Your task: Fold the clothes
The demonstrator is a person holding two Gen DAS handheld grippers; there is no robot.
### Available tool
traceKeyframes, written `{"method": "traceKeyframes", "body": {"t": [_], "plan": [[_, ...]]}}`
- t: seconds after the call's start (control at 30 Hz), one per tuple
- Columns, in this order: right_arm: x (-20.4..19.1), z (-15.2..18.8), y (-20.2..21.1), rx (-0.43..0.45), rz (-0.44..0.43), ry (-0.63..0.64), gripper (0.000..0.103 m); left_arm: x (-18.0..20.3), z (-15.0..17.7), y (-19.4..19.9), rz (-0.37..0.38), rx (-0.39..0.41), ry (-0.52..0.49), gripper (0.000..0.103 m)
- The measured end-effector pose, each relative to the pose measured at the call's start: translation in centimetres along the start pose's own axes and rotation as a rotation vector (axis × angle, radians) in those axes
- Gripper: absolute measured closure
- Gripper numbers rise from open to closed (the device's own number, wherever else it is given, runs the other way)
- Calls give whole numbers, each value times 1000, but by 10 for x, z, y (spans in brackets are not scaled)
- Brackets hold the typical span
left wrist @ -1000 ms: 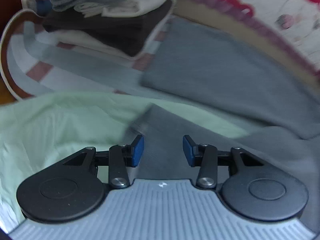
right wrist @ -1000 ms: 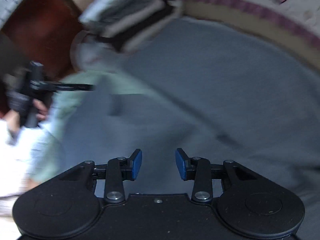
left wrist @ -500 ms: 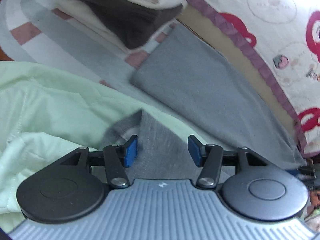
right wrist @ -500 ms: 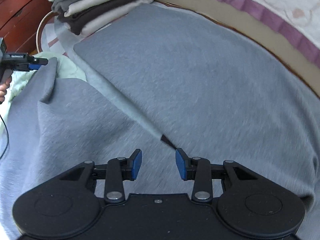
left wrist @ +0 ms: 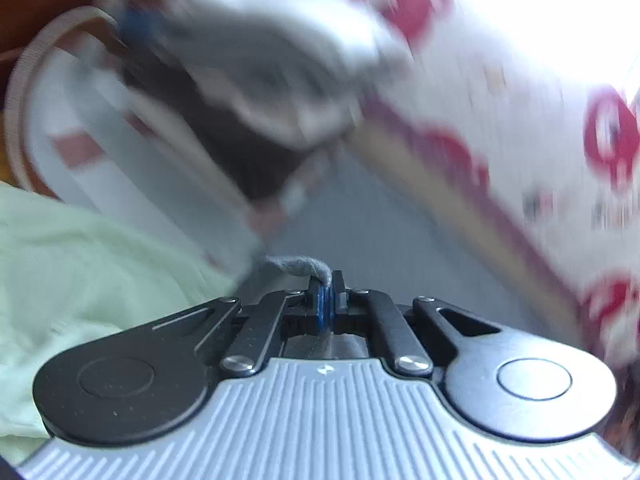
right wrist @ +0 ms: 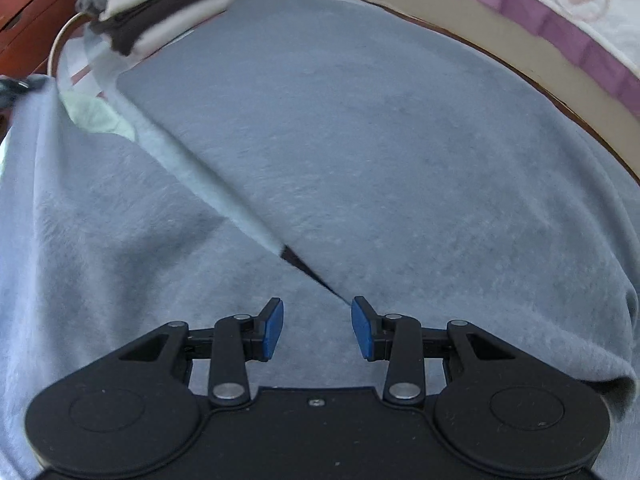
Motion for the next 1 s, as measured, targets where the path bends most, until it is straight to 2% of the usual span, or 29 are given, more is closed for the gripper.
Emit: {"method": "traceKeyframes", "body": {"t": [0.03, 0.1, 0.17, 0.23, 0.37, 0.5, 0.57, 0.6, 0.67, 0.73, 0.83, 0.93, 1.0], "plan": [[3, 0, 0, 2, 1, -14, 60, -3, -8, 9, -27, 41, -17, 101], [25, 6, 13, 9, 15, -99, 60, -14, -6, 11, -124, 26, -98, 101], [49, 14, 30, 16, 31, -194, 60, -29, 7, -2, -172, -31, -136, 100], [74, 23, 46, 23, 47, -290, 60, -42, 22, -19, -261, -132, -203, 99], [125, 41, 79, 37, 79, -481, 60, -37, 47, -33, -395, -231, -393, 96], [176, 59, 112, 51, 111, -673, 53, -25, 43, -32, -430, -209, -408, 94], [201, 69, 128, 58, 127, -768, 47, -16, 33, -25, -400, -169, -338, 84], [214, 74, 136, 61, 135, -816, 46, -10, 29, -22, -377, -148, -311, 75], [240, 109, 155, 28, 137, -942, 44, 9, 24, -20, -319, -119, -287, 68], [264, 147, 172, 4, 133, -1061, 41, 31, 25, -22, -277, -112, -304, 61], [288, 204, 189, 16, 119, -1224, 36, 64, 32, -28, -216, -111, -323, 59], [306, 266, 181, -1, 70, -1430, 36, 93, 49, -42, -121, -161, -301, 58], [307, 293, 169, -8, 8, -1528, 36, 111, 64, -52, -55, -211, -283, 58]]}}
Point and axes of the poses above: each gripper's, at about its wrist camera, not at the fingertips, and y roughly against the way its jaws point, x to its right, z to its underside, the point moved 10 cm from there along -y, roughly the way its jaws point, and after that the axes turned 11 degrees about z, right-handed, at the moved point
